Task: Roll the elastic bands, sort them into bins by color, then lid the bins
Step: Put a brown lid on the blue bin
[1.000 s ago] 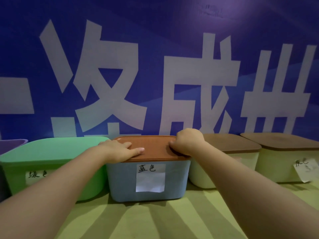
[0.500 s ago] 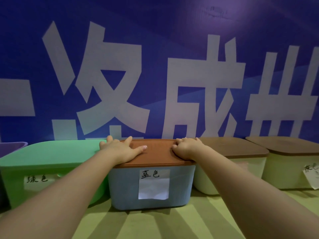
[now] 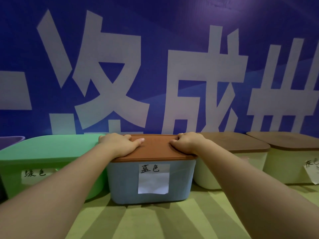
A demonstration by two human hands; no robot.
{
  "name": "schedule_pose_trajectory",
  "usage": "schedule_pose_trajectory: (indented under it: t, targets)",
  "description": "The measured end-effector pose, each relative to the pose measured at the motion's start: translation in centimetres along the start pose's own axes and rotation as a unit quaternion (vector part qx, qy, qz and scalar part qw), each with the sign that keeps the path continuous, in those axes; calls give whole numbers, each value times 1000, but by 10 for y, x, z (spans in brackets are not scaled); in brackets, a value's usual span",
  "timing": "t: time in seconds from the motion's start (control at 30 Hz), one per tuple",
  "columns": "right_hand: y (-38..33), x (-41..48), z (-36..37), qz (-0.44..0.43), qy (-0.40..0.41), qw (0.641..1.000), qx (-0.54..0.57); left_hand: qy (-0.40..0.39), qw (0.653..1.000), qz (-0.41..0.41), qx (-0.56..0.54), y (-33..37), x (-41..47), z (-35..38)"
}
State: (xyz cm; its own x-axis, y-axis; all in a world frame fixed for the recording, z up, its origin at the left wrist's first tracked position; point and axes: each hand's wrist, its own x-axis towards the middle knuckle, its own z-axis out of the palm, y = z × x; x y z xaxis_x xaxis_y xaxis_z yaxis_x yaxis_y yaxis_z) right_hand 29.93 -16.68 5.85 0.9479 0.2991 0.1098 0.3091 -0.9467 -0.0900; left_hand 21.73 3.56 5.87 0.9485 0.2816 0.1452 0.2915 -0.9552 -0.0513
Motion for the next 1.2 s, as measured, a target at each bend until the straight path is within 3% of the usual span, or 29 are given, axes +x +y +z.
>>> schedule_pose_trajectory:
  t: [0.37, 0.9, 1.2]
  targets:
    - [-9, -7, -1, -7, -2, 1000, 3, -22, 999, -35, 35, -8, 0, 1]
    - [-9, -3, 2, -12, -2, 999, -31, -11, 1000, -13, -12, -13, 7, 9]
    - [-7, -5, 2, -15, -5, 998, -59, -19, 999, -40, -21, -8, -1, 9]
